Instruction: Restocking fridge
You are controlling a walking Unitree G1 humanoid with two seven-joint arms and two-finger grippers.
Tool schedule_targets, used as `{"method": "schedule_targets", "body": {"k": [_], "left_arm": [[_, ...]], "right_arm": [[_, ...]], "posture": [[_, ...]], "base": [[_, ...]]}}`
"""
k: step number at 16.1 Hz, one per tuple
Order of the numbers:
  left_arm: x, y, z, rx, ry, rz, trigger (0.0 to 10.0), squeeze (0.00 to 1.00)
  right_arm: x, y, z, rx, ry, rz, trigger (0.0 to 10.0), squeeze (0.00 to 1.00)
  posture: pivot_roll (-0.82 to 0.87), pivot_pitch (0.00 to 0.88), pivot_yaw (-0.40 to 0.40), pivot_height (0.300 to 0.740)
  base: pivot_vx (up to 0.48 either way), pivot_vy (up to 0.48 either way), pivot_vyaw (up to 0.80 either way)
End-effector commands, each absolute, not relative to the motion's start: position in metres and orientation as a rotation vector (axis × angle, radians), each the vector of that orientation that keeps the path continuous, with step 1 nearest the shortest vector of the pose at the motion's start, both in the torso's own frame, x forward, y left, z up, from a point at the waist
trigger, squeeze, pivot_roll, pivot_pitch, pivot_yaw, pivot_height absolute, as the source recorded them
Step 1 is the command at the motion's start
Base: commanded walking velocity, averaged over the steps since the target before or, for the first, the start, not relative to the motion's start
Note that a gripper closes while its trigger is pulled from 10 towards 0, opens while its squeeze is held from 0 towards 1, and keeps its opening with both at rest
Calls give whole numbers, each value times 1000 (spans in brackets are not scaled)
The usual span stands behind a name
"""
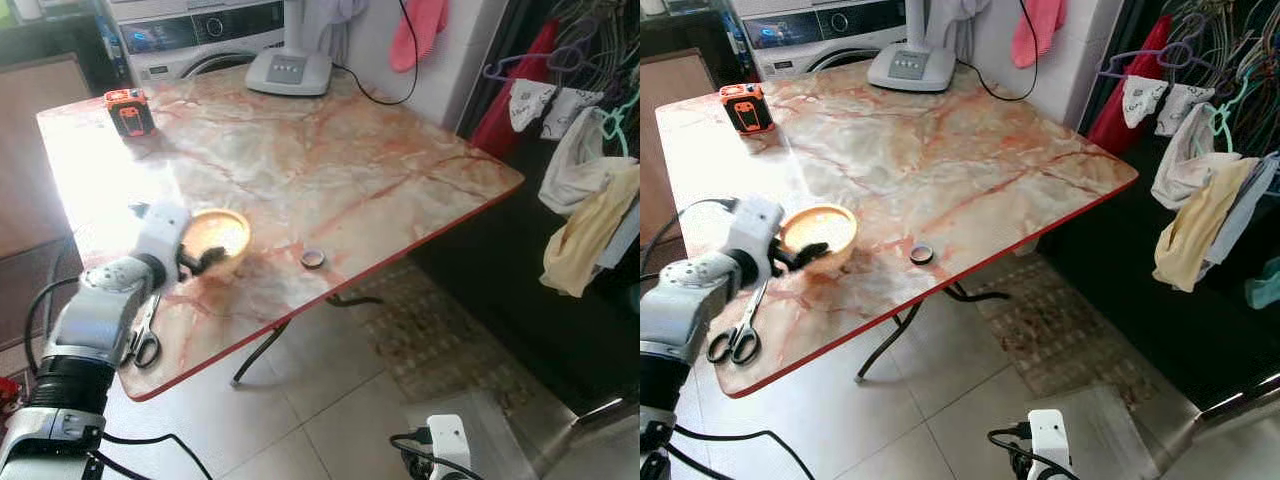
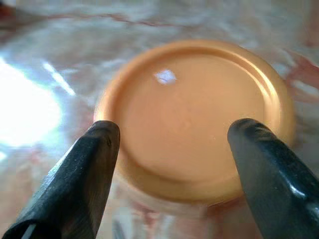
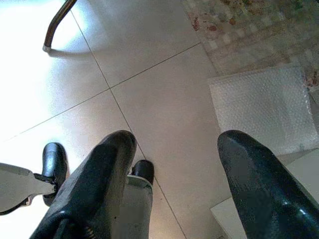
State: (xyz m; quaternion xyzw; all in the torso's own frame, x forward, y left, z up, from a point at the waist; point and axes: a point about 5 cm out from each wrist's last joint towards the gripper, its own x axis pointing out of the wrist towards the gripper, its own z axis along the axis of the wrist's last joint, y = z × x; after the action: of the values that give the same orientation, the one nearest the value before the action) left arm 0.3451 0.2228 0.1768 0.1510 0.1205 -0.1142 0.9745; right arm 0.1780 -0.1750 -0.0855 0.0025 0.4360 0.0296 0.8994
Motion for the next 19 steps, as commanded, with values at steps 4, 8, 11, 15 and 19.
{"method": "schedule_targets", "body": {"k": [4,8,11,15,19], "left_arm": [[351,221,204,319,96,-160,10000,0],[360,214,189,479,133,-118,10000,0],[369,196,180,547,121,-101,10000,0],[376,176,178,574,61,-129,10000,0],[379,174,171,587,89,-171,10000,0]], "right_arm": [[175,-177,-87,0,917,57,10000,0],[176,-177,-87,-1,918,60,10000,0],[176,-177,-87,-1,917,61,10000,0],[176,-176,-87,1,917,59,10000,0],[175,-176,-87,2,918,59,10000,0]], "posture": [[-45,46,-69,740],[-45,42,-71,740],[-48,31,-67,740],[-54,24,-63,740],[-54,21,-64,740]], "base": [[0,0,0],[0,0,0],[0,0,0],[0,0,0],[0,0,0]]}}
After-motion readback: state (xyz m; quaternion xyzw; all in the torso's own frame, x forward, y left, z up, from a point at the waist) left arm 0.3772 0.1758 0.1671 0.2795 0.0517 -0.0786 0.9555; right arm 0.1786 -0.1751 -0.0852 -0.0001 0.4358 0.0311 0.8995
